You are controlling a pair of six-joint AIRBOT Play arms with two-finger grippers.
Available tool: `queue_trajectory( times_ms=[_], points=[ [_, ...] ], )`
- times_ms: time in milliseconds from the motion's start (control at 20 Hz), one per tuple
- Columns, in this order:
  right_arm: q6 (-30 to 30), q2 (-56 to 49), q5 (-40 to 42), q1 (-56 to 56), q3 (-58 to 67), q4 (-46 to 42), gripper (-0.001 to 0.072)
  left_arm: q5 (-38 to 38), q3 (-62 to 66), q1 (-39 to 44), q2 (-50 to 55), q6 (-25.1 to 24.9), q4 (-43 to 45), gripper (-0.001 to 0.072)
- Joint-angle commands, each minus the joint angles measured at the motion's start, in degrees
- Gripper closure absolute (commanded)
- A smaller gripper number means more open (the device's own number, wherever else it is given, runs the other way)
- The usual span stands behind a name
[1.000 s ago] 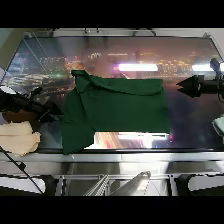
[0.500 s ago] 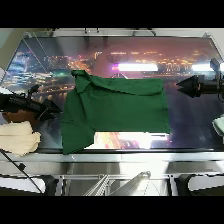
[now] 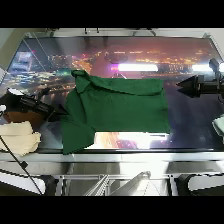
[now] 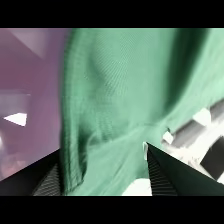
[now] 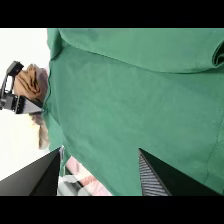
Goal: Fold the shirts.
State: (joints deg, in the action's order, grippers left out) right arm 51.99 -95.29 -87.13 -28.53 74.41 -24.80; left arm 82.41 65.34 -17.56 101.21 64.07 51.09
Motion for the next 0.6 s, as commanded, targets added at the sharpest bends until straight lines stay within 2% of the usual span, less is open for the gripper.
queue_trajectory(
  times_ms=[0,50,150,200,350,550],
  points=[
    [0.0,0.02,-0.37,-0.02,0.0,-0.04,0.0182,1.36,-0.09,1.75,1.22,-1.09,1.25,0.0157],
    [-0.13,0.02,-0.37,-0.07,0.0,-0.26,0.0182,1.46,-0.09,1.62,1.22,-1.09,1.31,0.0229],
    [0.31,0.02,-0.37,-0.39,-0.26,-3.21,0.0182,1.38,-0.09,0.5,1.22,-1.11,1.27,0.0546],
    [0.9,0.02,-0.37,-0.81,-1.01,-4.87,0.0183,1.18,-0.09,0.02,1.22,-1.25,1.25,0.0681],
    [2.99,0.04,-0.04,-3.5,-7.39,-7.06,0.0183,1.05,-0.09,-0.46,1.22,-2.1,1.25,0.0675],
    [4.24,0.02,2.67,-7.32,-16.13,-15.34,0.0207,1.51,-0.09,-0.44,1.22,-2.78,1.25,0.0675]
  ],
)
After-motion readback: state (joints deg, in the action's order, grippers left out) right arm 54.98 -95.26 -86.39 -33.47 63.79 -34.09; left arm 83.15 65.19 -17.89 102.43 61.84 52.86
